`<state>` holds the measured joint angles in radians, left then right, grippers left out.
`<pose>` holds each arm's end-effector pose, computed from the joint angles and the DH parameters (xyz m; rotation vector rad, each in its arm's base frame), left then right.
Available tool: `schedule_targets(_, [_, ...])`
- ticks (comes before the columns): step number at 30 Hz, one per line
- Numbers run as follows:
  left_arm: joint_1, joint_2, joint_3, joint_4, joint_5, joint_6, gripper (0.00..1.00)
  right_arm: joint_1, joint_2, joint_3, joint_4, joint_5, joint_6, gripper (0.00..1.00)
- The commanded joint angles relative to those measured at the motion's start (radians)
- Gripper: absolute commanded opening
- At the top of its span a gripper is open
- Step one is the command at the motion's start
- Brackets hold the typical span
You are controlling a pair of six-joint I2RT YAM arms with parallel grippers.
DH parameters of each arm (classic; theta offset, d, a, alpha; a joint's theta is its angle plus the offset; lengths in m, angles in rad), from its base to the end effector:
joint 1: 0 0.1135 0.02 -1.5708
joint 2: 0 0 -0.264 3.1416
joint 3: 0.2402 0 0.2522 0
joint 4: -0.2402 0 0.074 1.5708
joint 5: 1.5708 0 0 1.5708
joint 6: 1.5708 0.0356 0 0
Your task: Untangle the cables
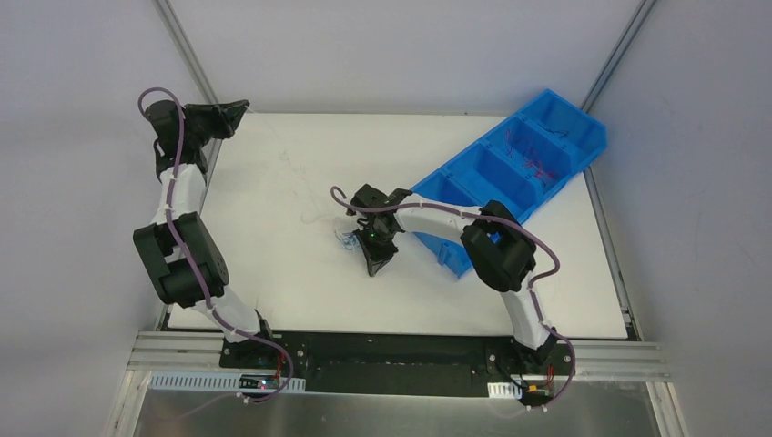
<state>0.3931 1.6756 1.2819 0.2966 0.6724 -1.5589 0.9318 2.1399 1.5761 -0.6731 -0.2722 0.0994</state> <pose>0.3763 0.1321 0.3276 -1.1533 1.4588 -1.4025 0.2529 0.3564 0.1534 -1.2451 2.6497 0.5919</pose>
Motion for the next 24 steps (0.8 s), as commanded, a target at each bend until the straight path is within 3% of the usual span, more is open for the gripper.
schedule_targets(1, [0.004,-0.086,0.062,0.111,-0.025,-0.064,0.0,-0.014,0.095,-0.17,-0.13,0.136,-0.065,0.0])
schedule_targets(7, [-0.032,-0.086,0.109,0.153,-0.056,-0.137,0.0,-0.022,0.044,-0.282,-0.094,0.125,-0.056,0.0])
schedule_targets(12, [-0.097,-0.126,0.174,0.092,-0.051,-0.114,0.0,-0.027,0.029,-0.274,-0.107,0.115,-0.06,0.0])
schedule_targets(13, [-0.113,-0.135,0.189,0.055,-0.045,-0.089,0.0,-0.028,0.015,-0.263,-0.11,0.101,-0.069,0.05])
schedule_targets(16, [-0.16,-0.174,0.187,-0.049,-0.033,-0.026,0.0,-0.029,-0.049,-0.188,-0.135,0.068,-0.087,0.35])
schedule_targets(18, [-0.18,-0.202,0.148,-0.079,-0.024,-0.006,0.0,-0.028,-0.107,-0.103,-0.162,0.048,-0.093,0.47])
schedule_targets(21, [-0.204,-0.24,0.088,-0.115,-0.013,0.029,0.0,-0.031,-0.189,0.06,-0.196,0.031,-0.09,0.6])
schedule_targets(24, [-0.232,-0.265,0.069,-0.159,0.003,0.069,0.0,-0.041,-0.238,0.207,-0.204,0.018,-0.077,0.66])
